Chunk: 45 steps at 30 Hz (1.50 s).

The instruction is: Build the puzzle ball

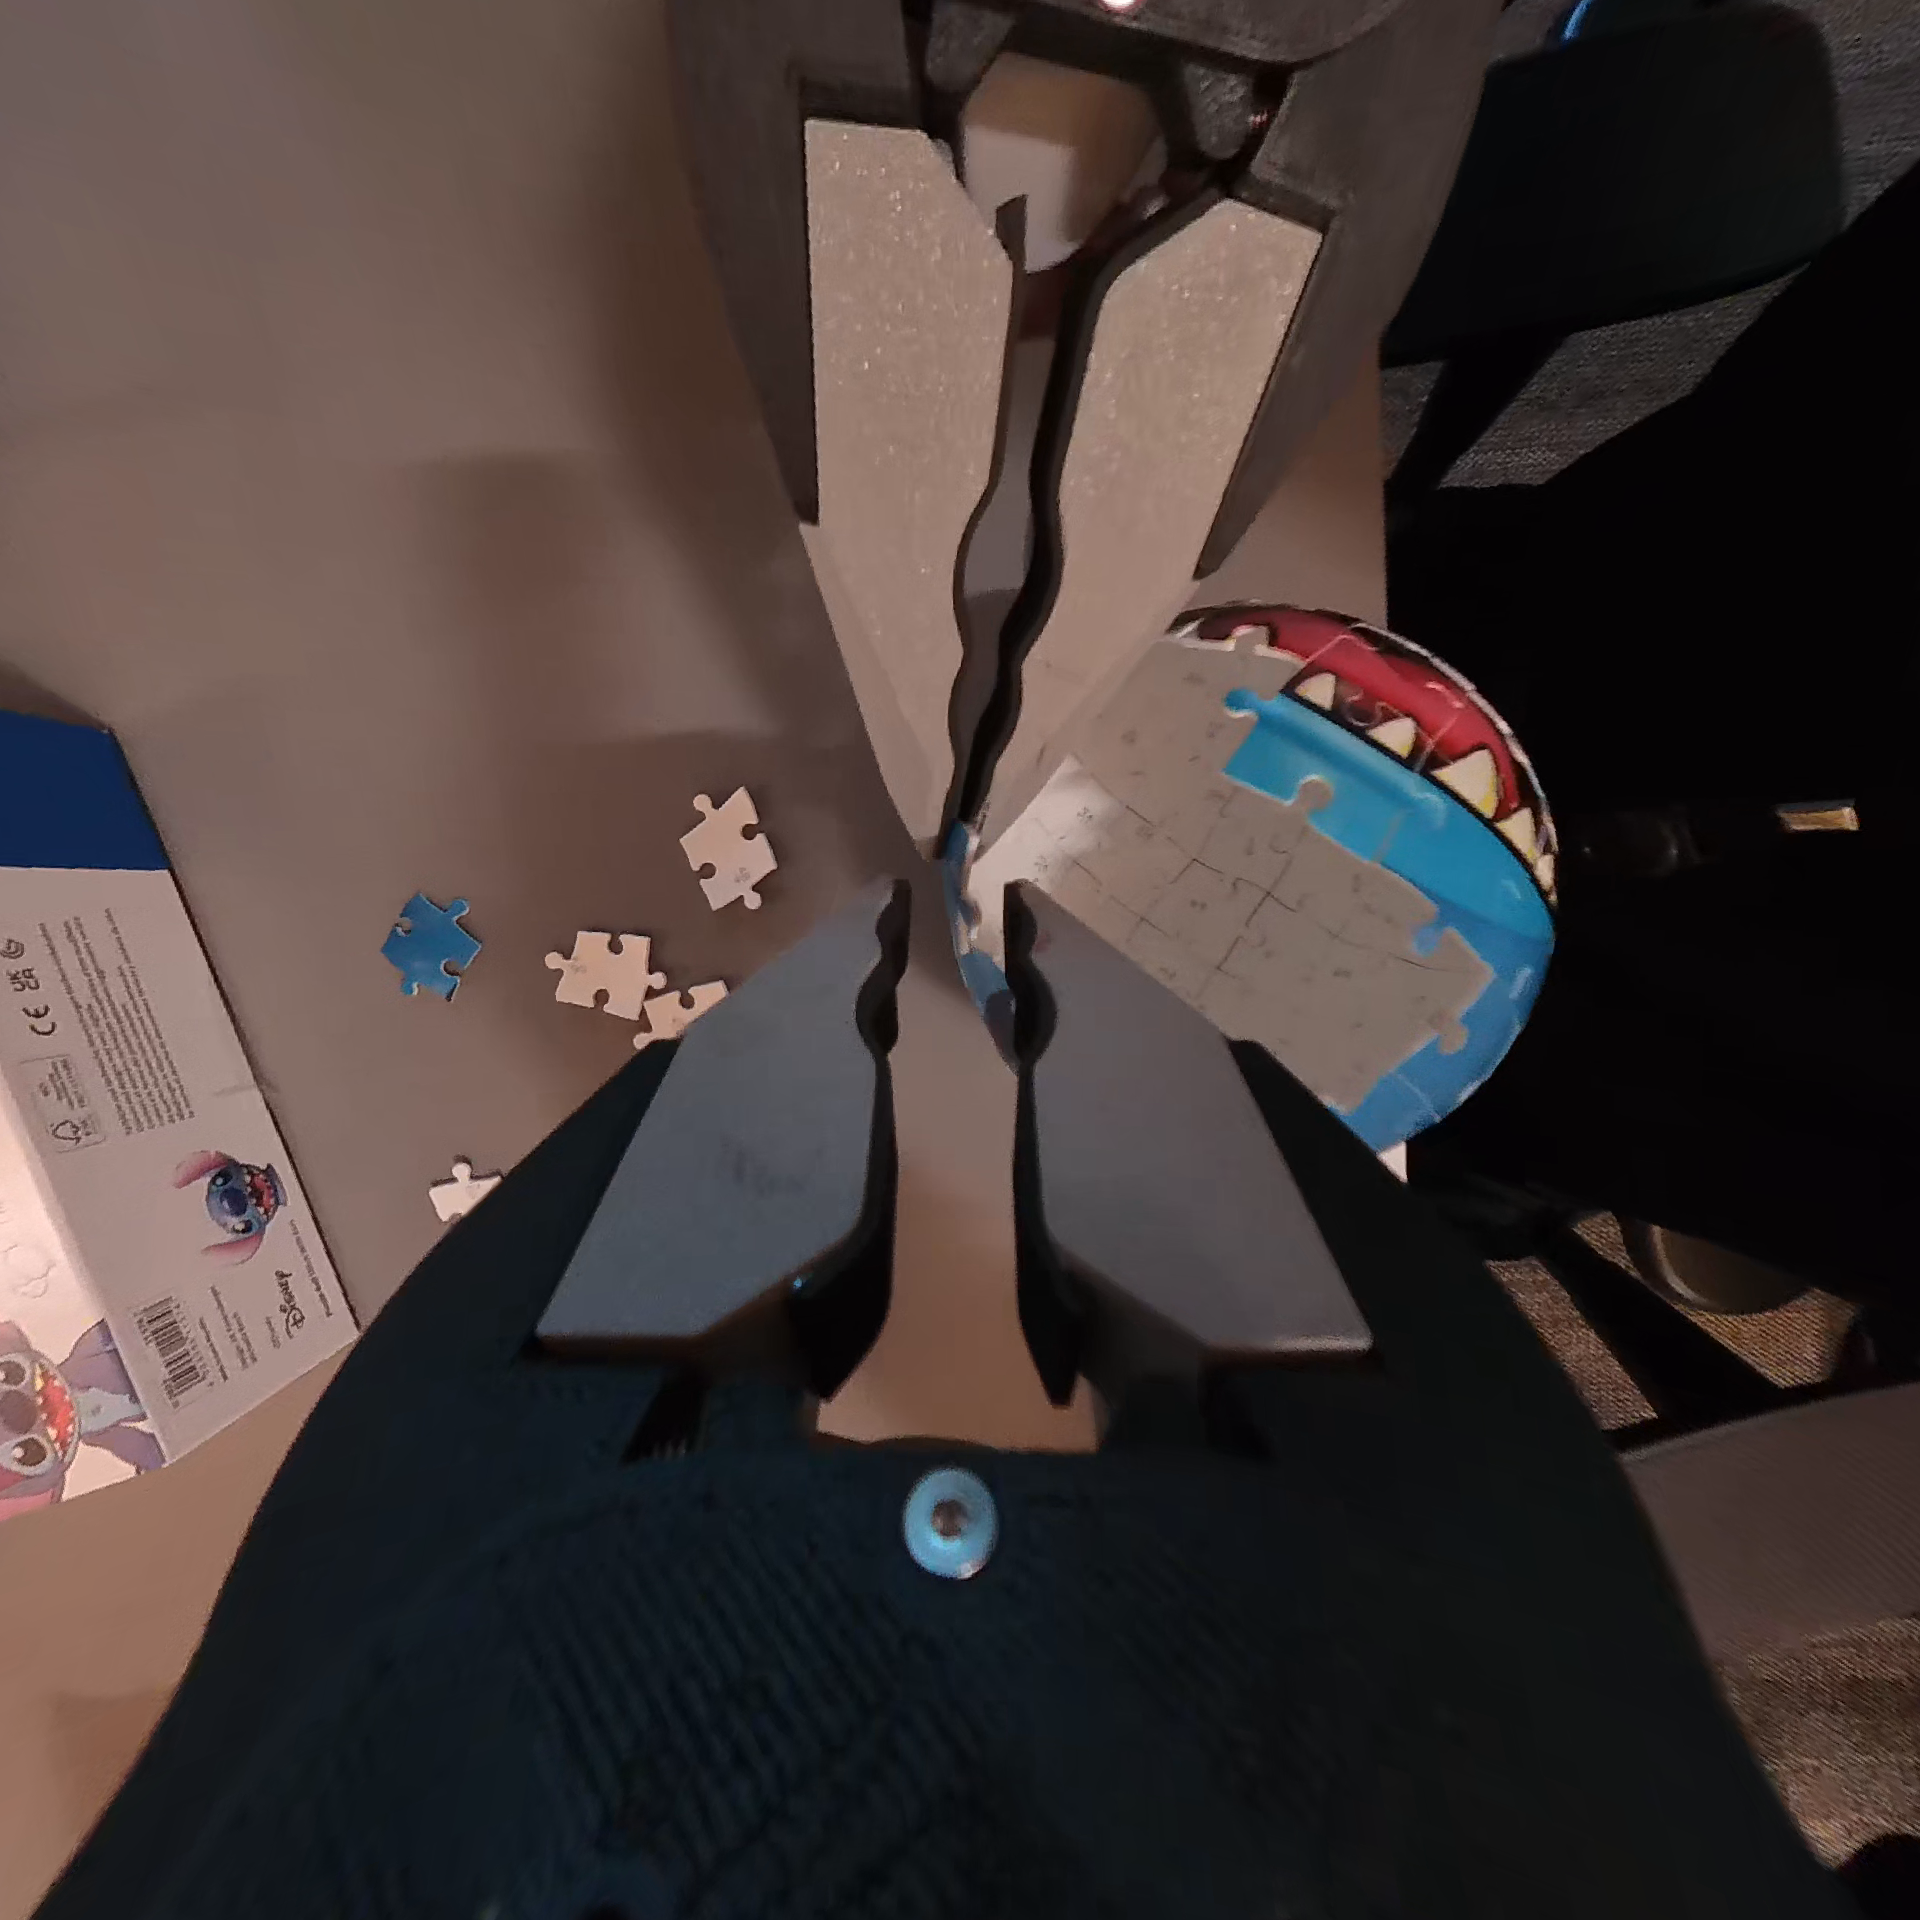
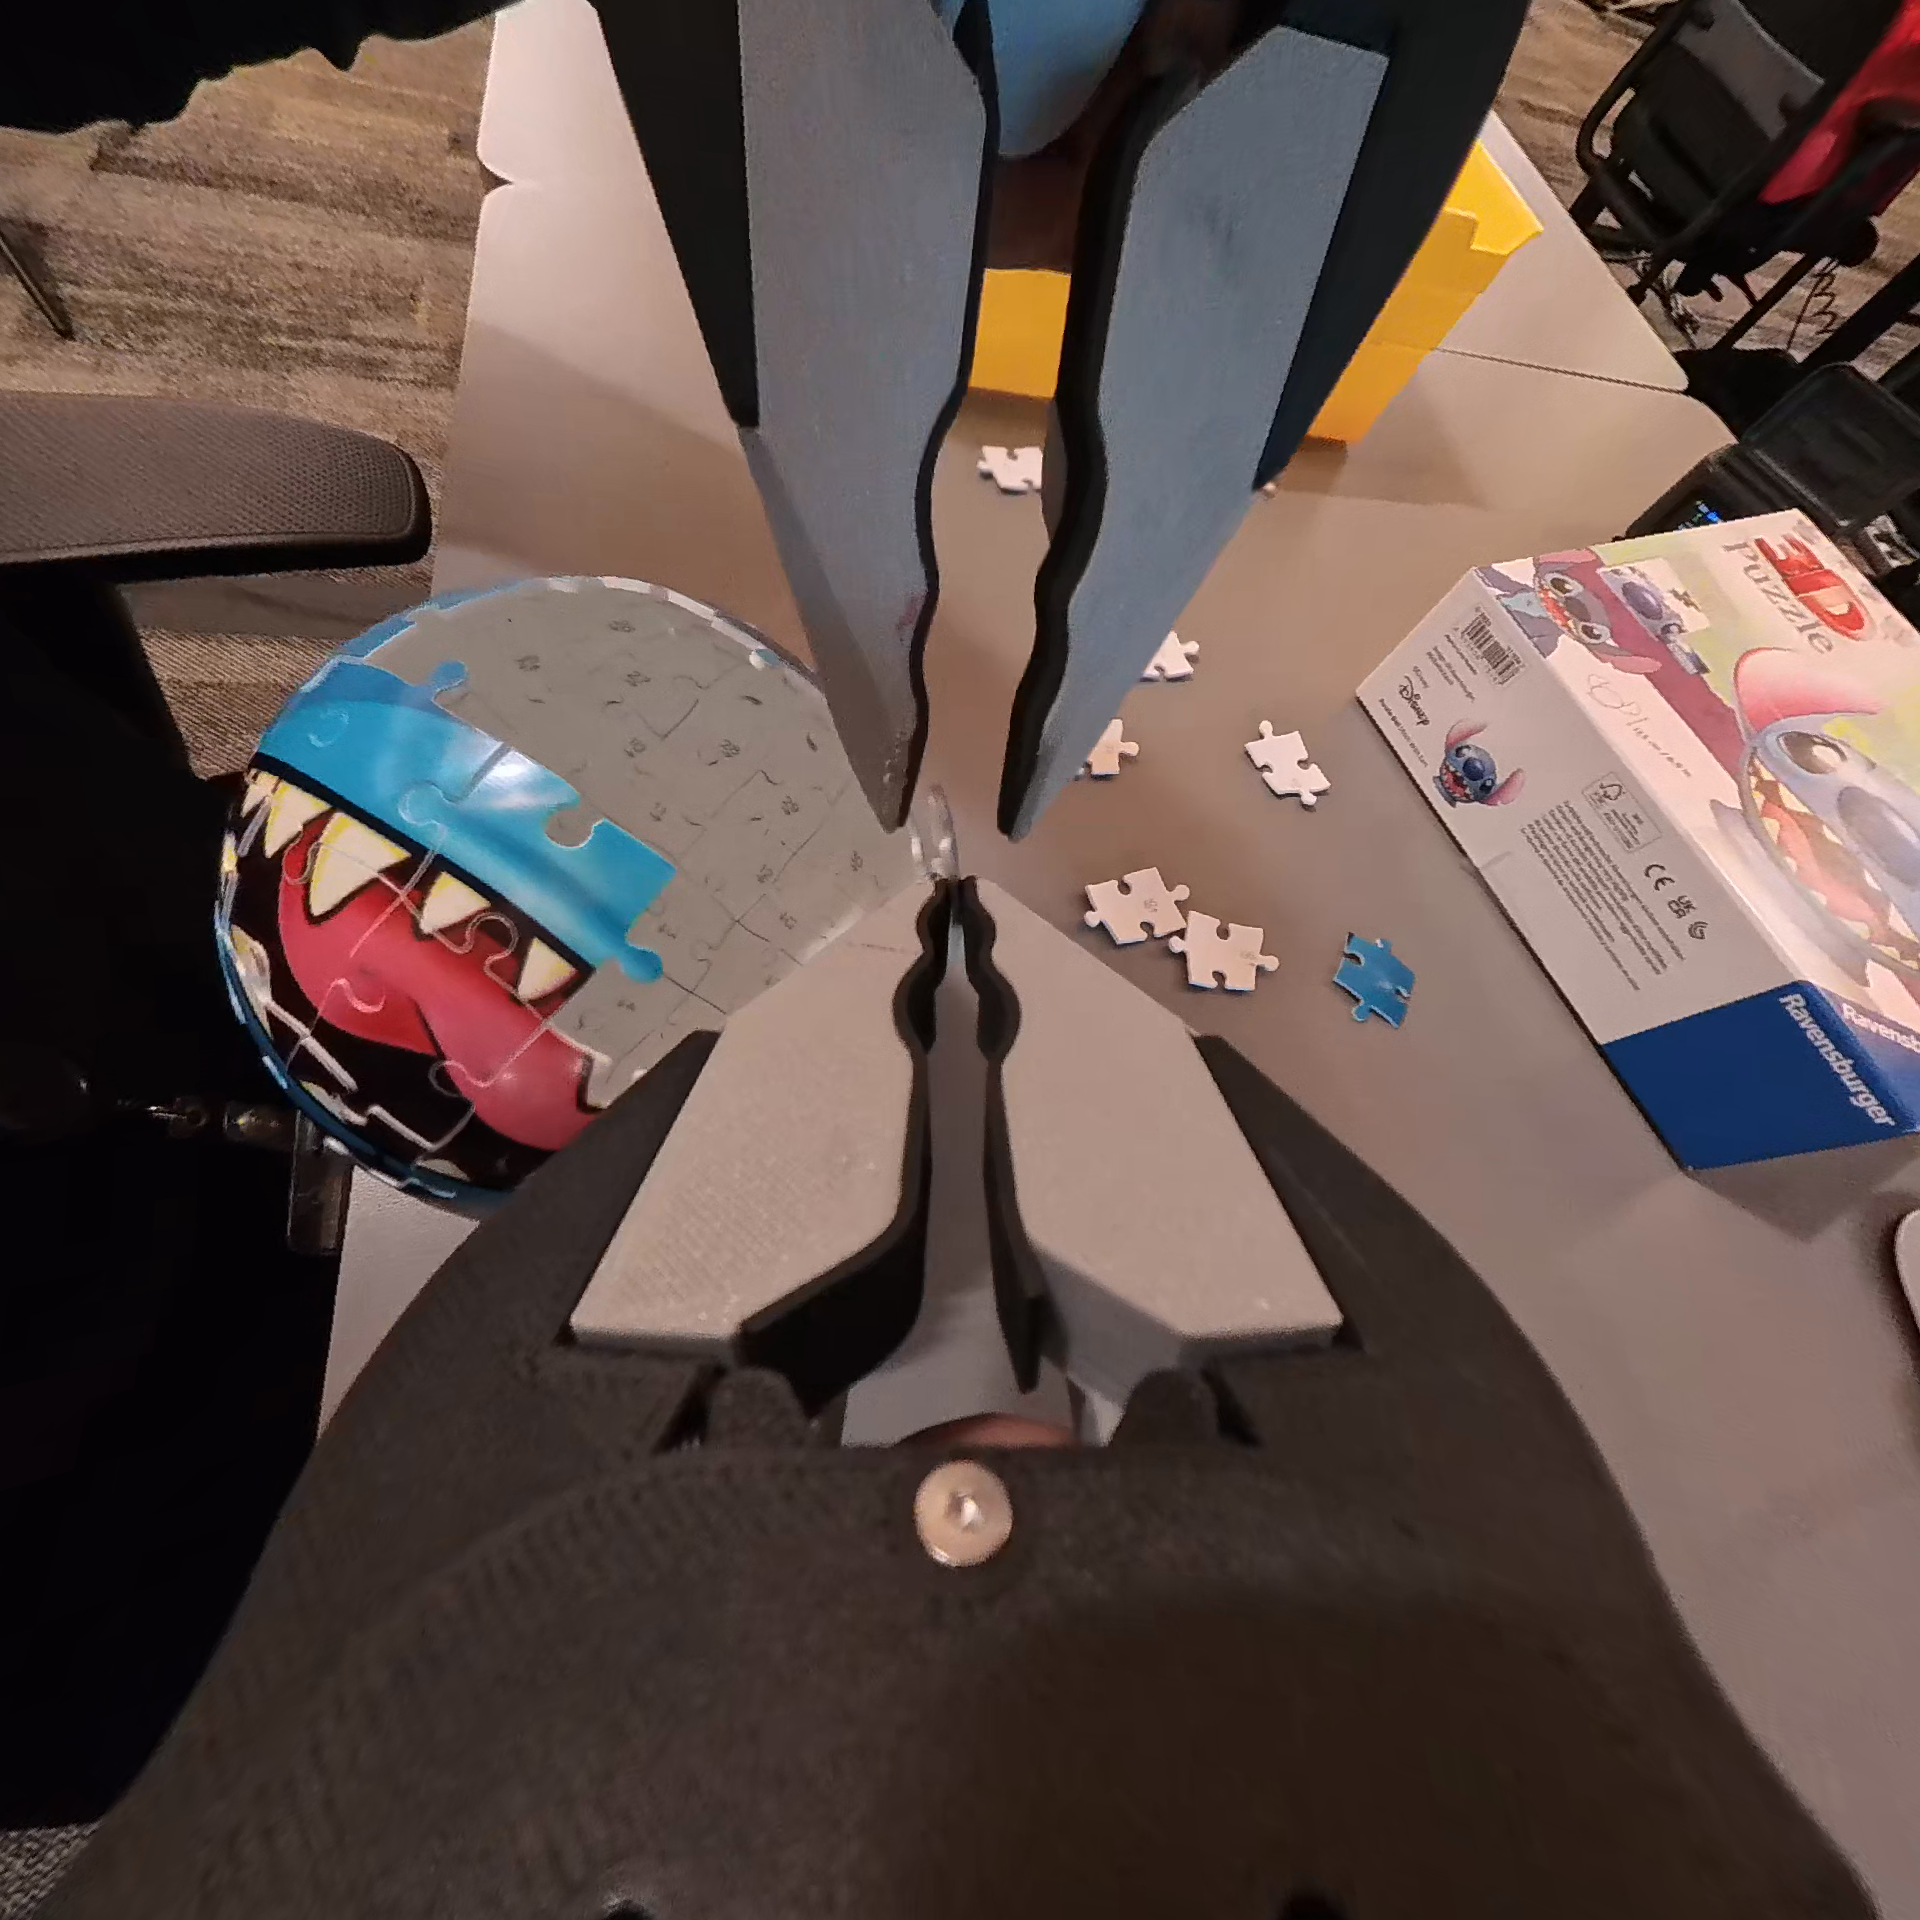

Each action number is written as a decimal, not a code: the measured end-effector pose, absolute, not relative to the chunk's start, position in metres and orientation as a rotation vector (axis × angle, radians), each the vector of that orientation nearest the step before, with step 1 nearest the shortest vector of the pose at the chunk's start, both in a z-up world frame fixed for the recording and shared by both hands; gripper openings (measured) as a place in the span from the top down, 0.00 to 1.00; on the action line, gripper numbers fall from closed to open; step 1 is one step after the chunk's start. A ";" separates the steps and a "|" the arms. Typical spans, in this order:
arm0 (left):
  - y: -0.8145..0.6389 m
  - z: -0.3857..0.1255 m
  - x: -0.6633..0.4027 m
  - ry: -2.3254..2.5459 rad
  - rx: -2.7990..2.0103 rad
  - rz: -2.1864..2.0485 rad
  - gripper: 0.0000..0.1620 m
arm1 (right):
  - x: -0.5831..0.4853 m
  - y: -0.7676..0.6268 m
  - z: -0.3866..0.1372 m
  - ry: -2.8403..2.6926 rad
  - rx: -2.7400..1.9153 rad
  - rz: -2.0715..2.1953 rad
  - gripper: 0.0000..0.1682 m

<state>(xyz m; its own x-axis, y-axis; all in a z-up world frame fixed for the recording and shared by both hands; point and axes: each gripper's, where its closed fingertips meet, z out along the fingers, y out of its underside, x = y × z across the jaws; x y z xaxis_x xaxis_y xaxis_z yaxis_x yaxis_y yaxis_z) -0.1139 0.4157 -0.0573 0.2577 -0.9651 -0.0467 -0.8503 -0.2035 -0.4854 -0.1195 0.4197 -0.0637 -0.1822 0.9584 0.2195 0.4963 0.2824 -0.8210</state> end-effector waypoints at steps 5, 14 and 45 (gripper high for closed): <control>0.418 -0.063 -0.115 1.667 -2.136 -0.330 0.93 | -0.122 0.420 -0.065 -1.775 -1.329 0.812 1.00; 0.416 -0.067 -0.116 1.697 -2.154 -0.291 0.99 | -0.120 0.419 -0.067 -1.738 -1.338 0.883 1.00; 0.413 -0.061 -0.107 1.622 -2.054 -0.118 1.00 | -0.120 0.413 -0.078 -1.907 -1.325 0.740 0.99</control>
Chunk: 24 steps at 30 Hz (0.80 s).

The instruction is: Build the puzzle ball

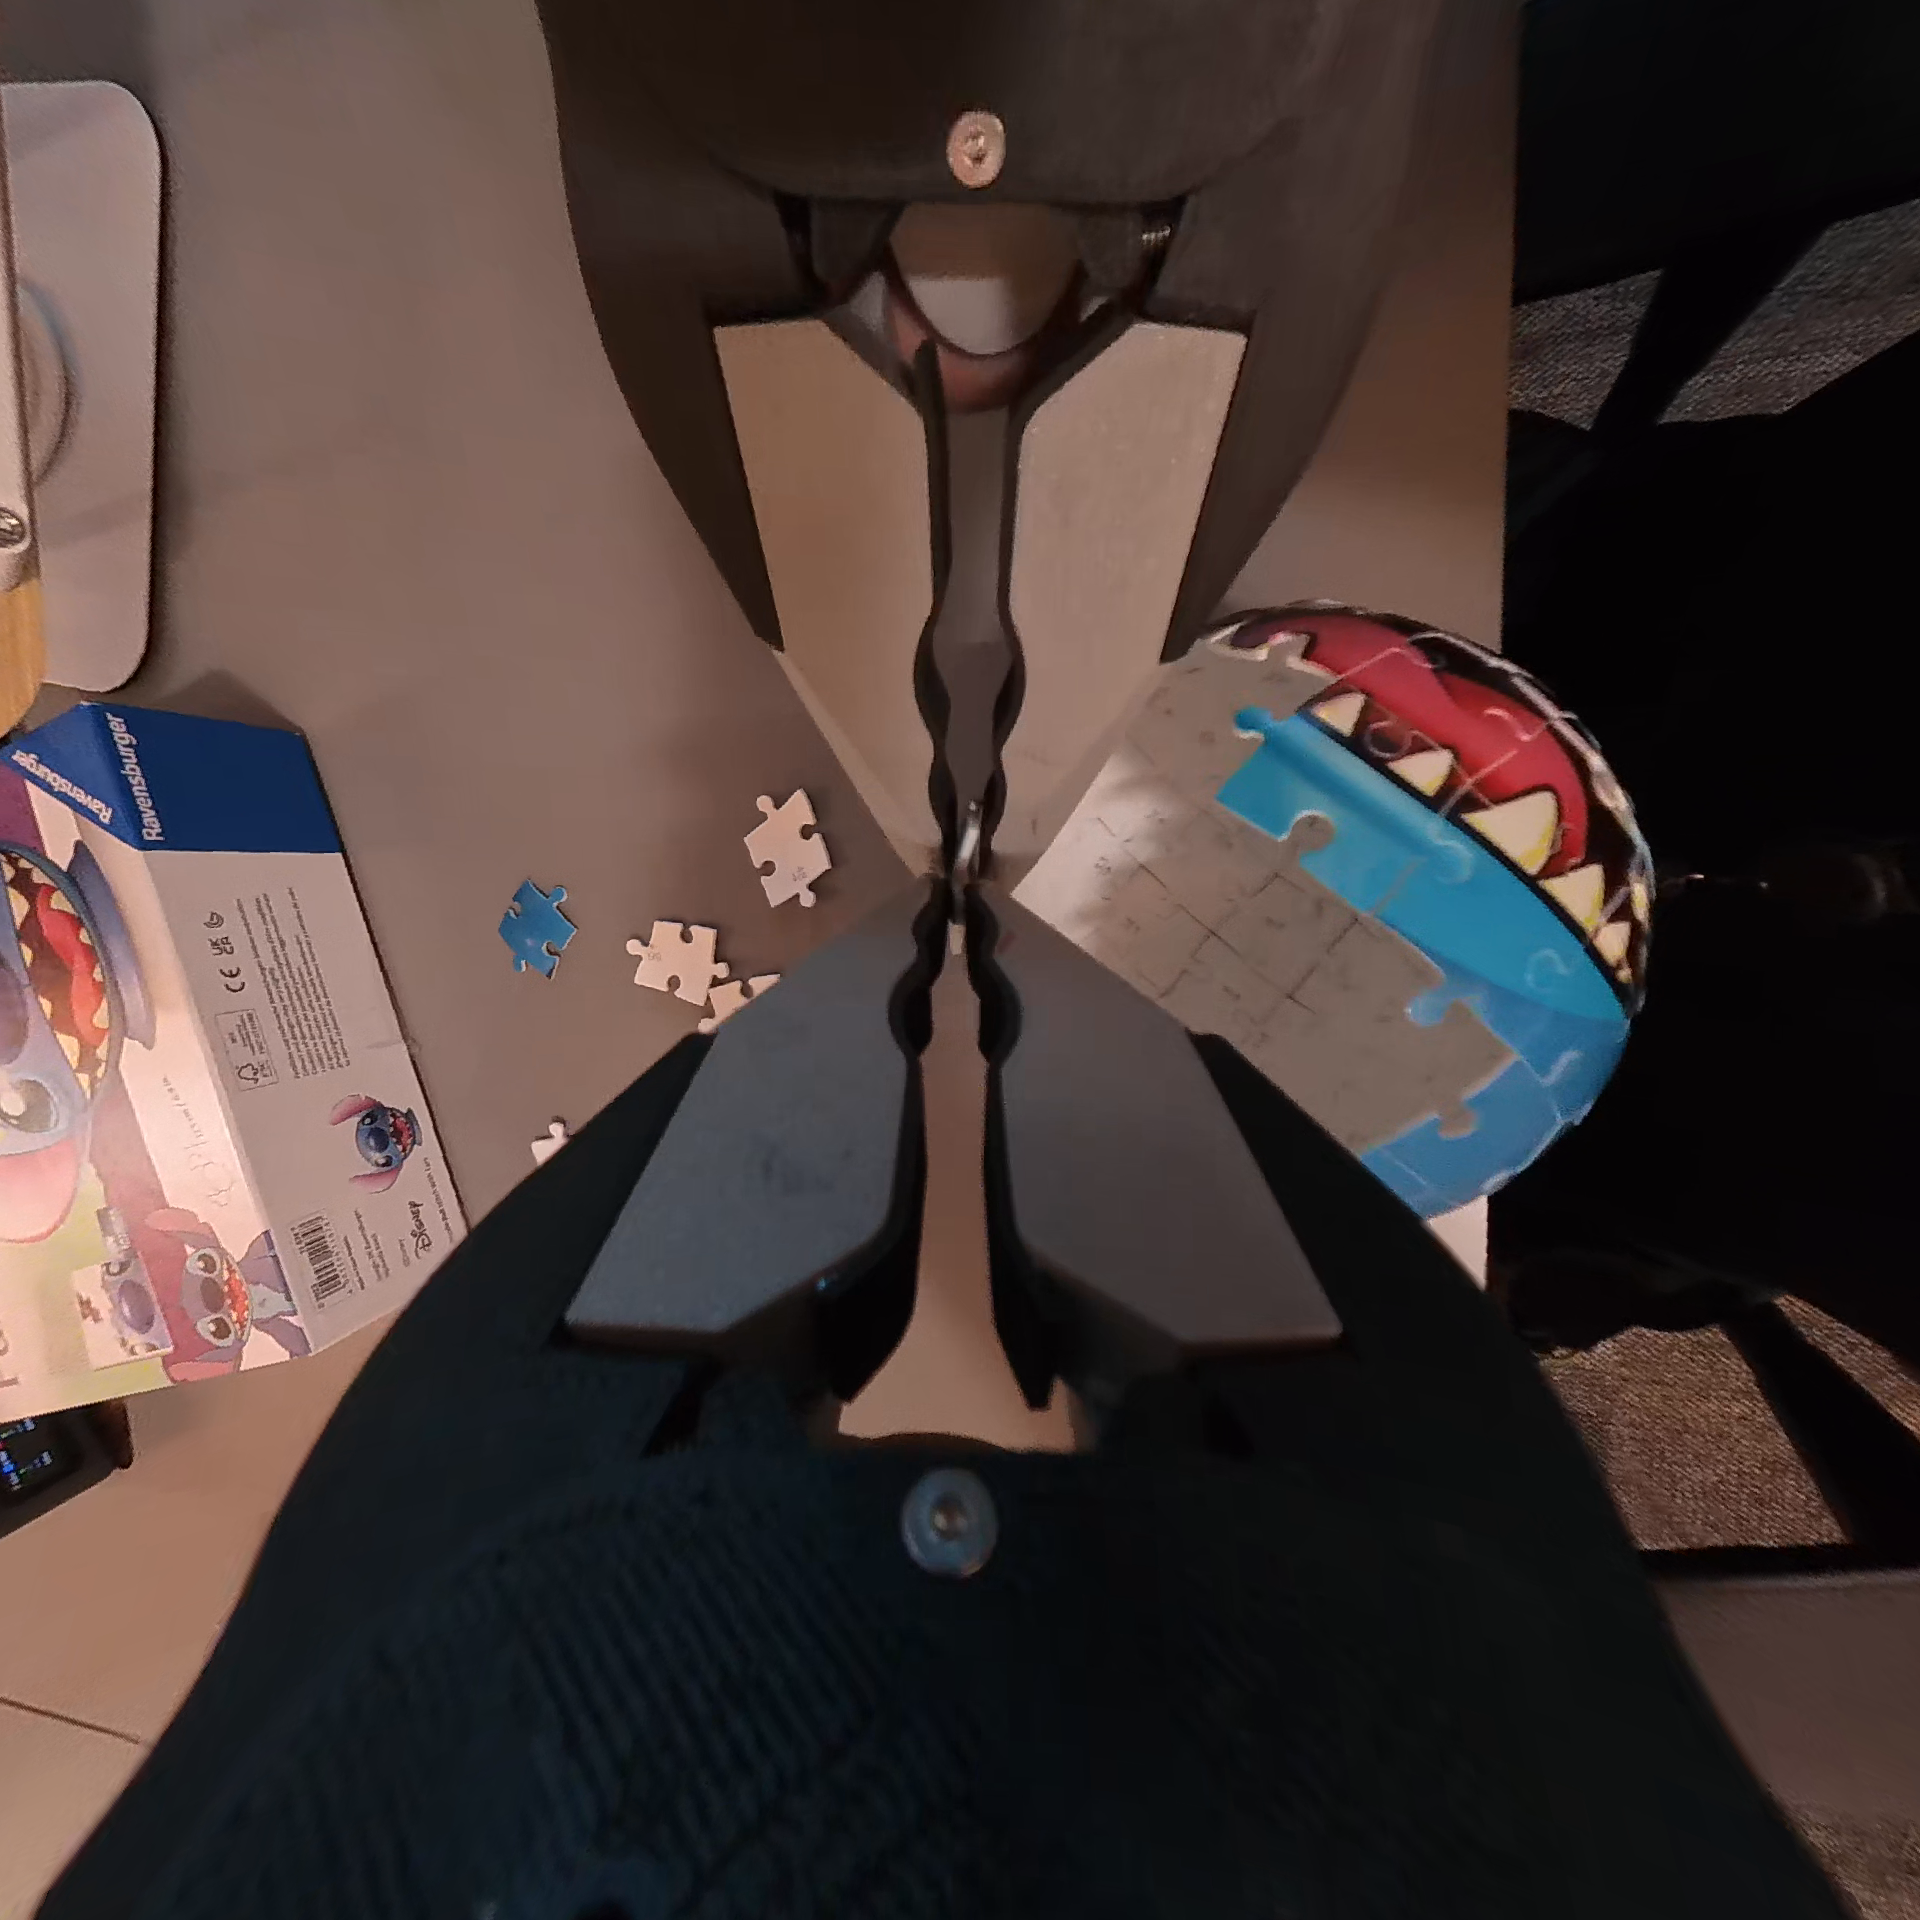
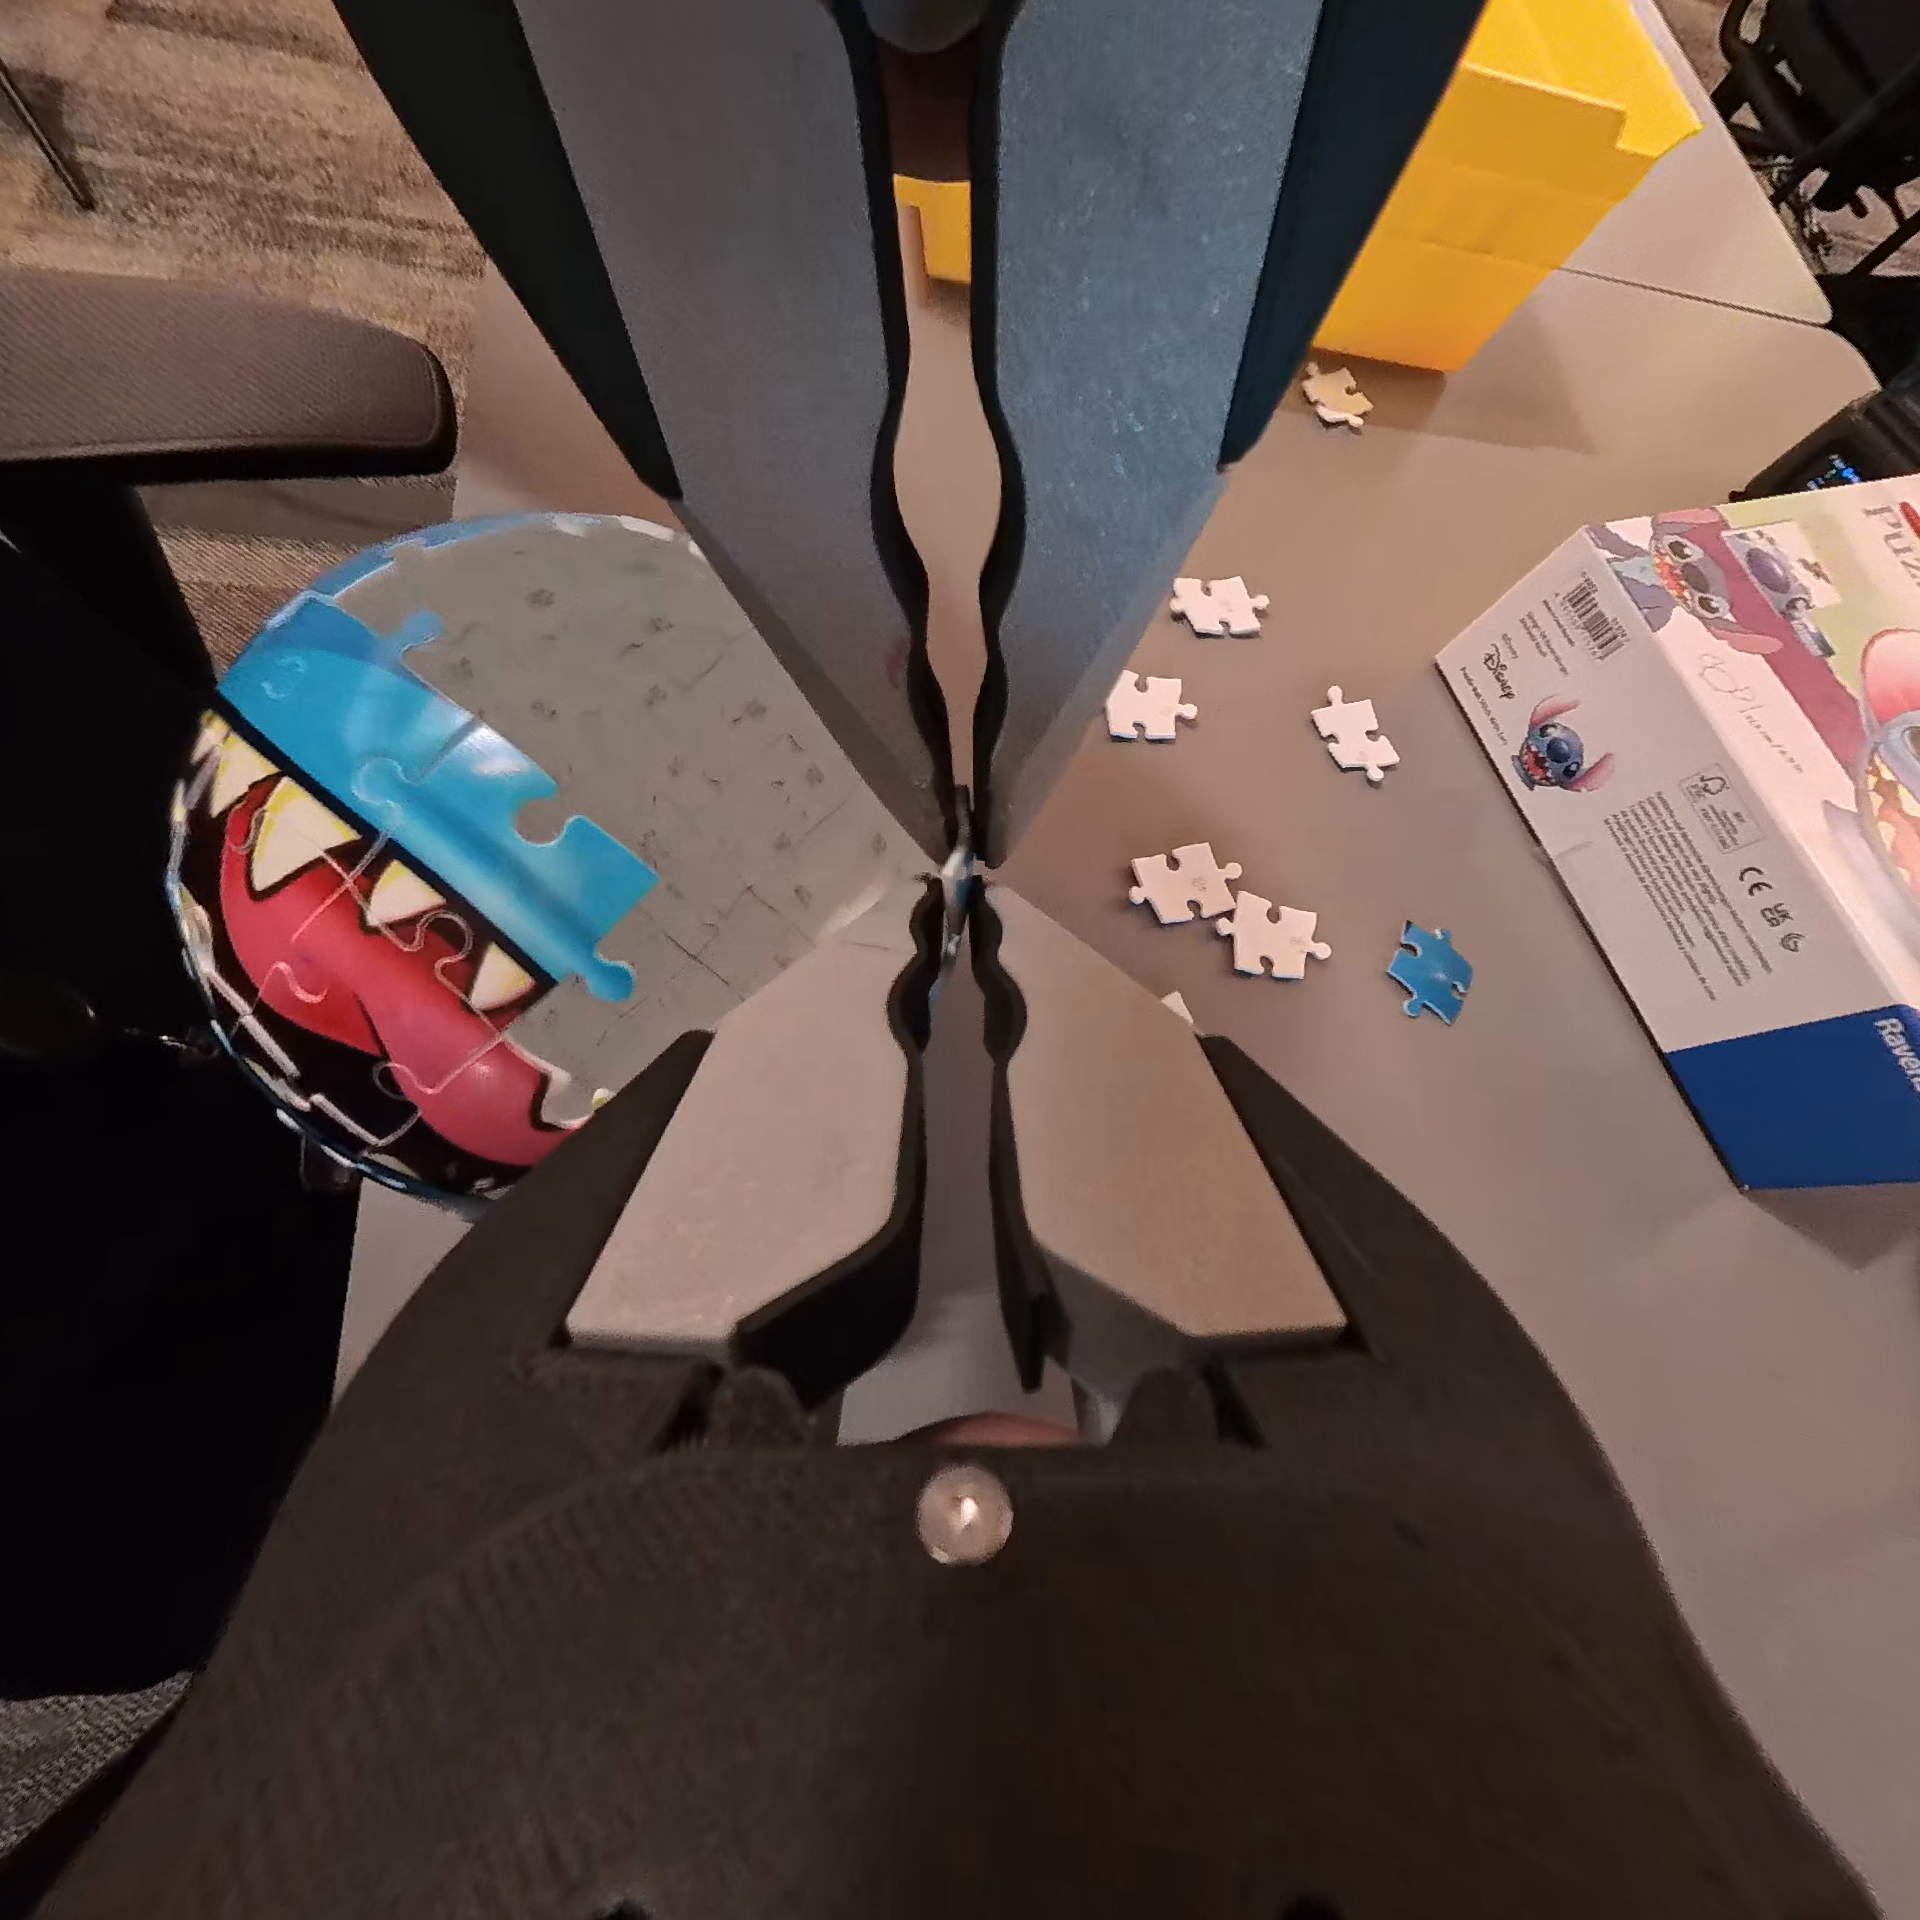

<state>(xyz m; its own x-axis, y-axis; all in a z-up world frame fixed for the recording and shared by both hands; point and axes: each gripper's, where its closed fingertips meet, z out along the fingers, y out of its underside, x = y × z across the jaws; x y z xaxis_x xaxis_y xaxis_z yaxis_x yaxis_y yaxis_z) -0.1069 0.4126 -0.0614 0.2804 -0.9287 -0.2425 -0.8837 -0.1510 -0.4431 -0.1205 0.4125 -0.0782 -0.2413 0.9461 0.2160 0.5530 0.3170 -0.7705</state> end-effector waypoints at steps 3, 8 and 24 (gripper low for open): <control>0.412 -0.062 -0.108 1.605 -2.070 -0.134 1.00 | -0.121 0.413 -0.078 -1.915 -1.322 0.717 1.00; 0.414 -0.062 -0.110 1.610 -2.071 -0.111 1.00 | -0.120 0.414 -0.076 -1.917 -1.318 0.687 0.98; 0.421 -0.045 -0.127 1.483 -2.086 -0.129 0.83 | -0.114 0.424 -0.075 -1.922 -1.323 0.598 1.00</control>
<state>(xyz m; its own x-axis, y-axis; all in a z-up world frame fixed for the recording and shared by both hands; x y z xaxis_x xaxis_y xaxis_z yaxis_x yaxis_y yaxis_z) -0.1272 0.4208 -0.0452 0.3803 -0.8928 -0.2413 -0.8377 -0.2219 -0.4991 -0.1135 0.4237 -0.0745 -0.2169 0.9301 0.2963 0.5980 0.3665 -0.7128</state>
